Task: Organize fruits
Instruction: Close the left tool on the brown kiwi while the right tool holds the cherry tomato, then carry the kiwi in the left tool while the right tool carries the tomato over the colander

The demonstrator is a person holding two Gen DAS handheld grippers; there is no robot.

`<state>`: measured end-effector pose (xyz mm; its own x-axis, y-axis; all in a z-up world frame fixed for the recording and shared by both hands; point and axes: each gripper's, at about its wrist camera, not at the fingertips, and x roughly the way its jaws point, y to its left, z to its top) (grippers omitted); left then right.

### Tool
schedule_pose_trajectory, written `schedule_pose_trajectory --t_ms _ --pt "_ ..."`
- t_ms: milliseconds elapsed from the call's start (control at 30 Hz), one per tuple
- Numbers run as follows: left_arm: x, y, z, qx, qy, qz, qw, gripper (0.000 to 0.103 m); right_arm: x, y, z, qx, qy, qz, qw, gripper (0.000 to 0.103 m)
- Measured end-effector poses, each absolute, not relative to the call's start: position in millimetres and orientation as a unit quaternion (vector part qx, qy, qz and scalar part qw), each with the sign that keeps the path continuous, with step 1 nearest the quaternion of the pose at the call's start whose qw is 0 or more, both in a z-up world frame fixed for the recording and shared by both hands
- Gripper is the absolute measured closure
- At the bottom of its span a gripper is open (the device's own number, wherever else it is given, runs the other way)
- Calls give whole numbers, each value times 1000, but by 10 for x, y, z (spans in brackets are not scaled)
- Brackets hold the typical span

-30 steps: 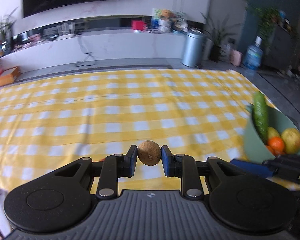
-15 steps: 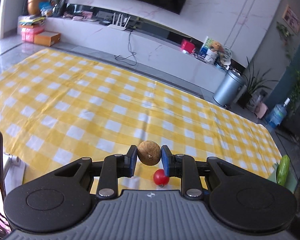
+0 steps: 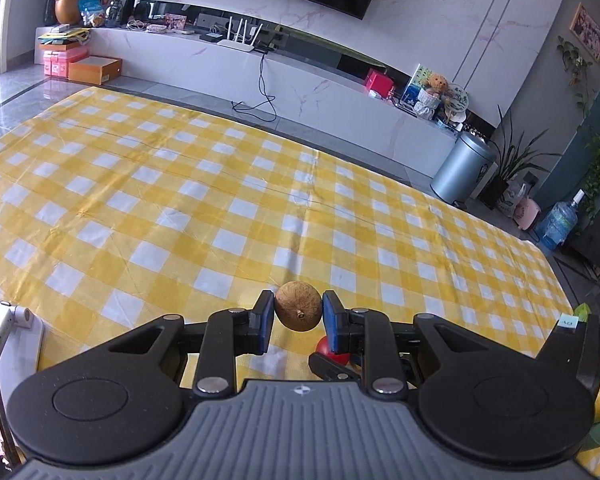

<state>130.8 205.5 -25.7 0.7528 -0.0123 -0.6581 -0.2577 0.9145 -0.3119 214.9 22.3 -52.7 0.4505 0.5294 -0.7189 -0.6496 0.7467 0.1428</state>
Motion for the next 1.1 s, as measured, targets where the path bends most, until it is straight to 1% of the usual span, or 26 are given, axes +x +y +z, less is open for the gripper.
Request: schedule_pose_trajectory --t_ms 33,67,267,467,667,1100 --pt "1310 2042 -260 -192 346 67 916 74 2153 219 -525 -73 392 349 848 75" --pt "1313 2031 -264 -189 347 66 916 75 2146 213 -517 -71 391 350 848 78" --pt "1306 1998 -251 -185 345 63 918 75 2087 153 -421 -71 382 352 852 79" --pt "1319 1845 -224 -178 345 42 921 75 1968 -168 -134 -56 364 344 864 79" --pt "1274 1413 -69 -130 331 -2 935 75 1824 -697 155 -45 346 313 884 79" --pt "1185 394 253 -73 317 -106 940 74 1381 -2137 723 -11 283 196 939 79"
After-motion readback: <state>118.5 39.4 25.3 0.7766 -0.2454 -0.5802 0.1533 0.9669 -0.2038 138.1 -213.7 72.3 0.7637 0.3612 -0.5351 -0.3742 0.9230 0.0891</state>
